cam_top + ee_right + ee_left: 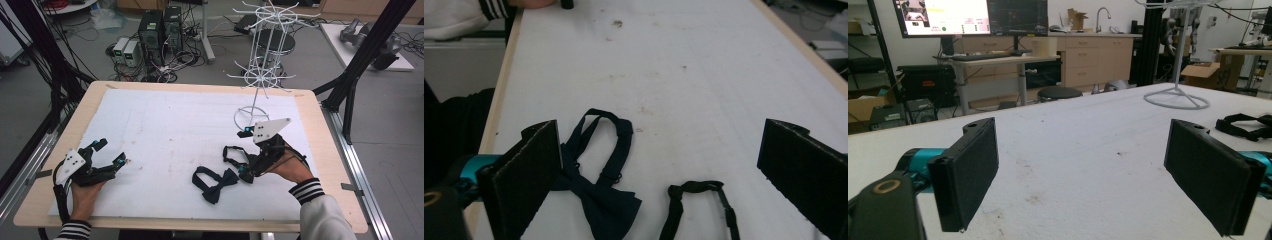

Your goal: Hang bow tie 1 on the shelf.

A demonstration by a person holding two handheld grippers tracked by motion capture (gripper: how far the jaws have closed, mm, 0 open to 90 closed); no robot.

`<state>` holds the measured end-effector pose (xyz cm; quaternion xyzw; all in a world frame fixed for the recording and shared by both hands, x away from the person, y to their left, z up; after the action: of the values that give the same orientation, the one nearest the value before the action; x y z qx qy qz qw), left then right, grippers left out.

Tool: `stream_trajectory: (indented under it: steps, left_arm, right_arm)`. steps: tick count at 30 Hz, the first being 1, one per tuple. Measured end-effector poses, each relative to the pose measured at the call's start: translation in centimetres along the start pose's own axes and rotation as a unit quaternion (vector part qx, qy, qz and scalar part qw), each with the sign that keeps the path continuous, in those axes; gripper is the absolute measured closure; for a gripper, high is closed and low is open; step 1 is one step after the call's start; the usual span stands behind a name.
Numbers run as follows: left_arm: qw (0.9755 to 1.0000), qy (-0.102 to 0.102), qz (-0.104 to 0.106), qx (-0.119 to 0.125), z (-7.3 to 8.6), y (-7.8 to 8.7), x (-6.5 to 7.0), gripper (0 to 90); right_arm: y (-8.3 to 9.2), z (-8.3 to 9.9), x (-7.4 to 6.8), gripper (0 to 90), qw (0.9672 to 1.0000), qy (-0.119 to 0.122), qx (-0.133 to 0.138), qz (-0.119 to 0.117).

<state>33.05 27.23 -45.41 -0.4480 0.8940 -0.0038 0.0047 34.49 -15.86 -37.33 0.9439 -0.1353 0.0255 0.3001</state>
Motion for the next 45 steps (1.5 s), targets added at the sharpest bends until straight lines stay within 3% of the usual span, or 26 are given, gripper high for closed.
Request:
stream_trajectory:
  steps: [11,17,21,30,33,36,45]
  left_arm:
    - [1.0,0.0,0.0,0.0,0.0,0.0,0.0,14.6]
    - [1.0,-0.001,0.0,0.001,0.0,0.0,0.0,14.6]
    - [1.0,-0.001,0.0,0.001,0.0,0.0,0.0,14.6]
    - [1.0,-0.001,0.0,0.001,0.0,0.0,0.0,14.6]
    - [1.0,-0.001,0.0,0.001,0.0,0.0,0.0,14.7]
    - [1.0,0.0,0.0,0.001,0.0,0.0,0.0,14.6]
    - [1.0,-0.001,0.001,0.0,0.0,0.0,0.0,14.6]
  right_arm:
    - [-2.8,0.7,-0.6,3.3,0.9978,0.015,-0.048,-0.043]
    - [-3.7,0.7,-1.1,3.3,0.9948,0.032,-0.071,-0.066]
    - [-4.4,0.9,-1.5,3.5,0.9912,0.058,-0.089,-0.079]
    - [-5.6,1.6,-2.1,5.8,0.9848,0.065,-0.12,-0.108]
    - [-5.9,1.9,-2.4,7.6,0.9809,0.072,-0.134,-0.121]
    - [-6.1,2.2,-2.8,16.2,0.9761,0.076,-0.152,-0.136]
    - [-7.3,2.8,-3.2,16.4,0.9702,0.08,-0.181,-0.14]
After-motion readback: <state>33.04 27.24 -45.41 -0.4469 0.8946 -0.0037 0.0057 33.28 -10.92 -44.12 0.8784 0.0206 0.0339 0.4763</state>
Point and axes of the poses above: each handheld gripper's, and its own axes: y roughly backward along the jaws, z roughly out of its underside, x roughly to its right, the point moved 6 cm from there along -y, roughly forward along the jaws, and after that the axes turned 3 degrees about z, right-handed, at the moved point
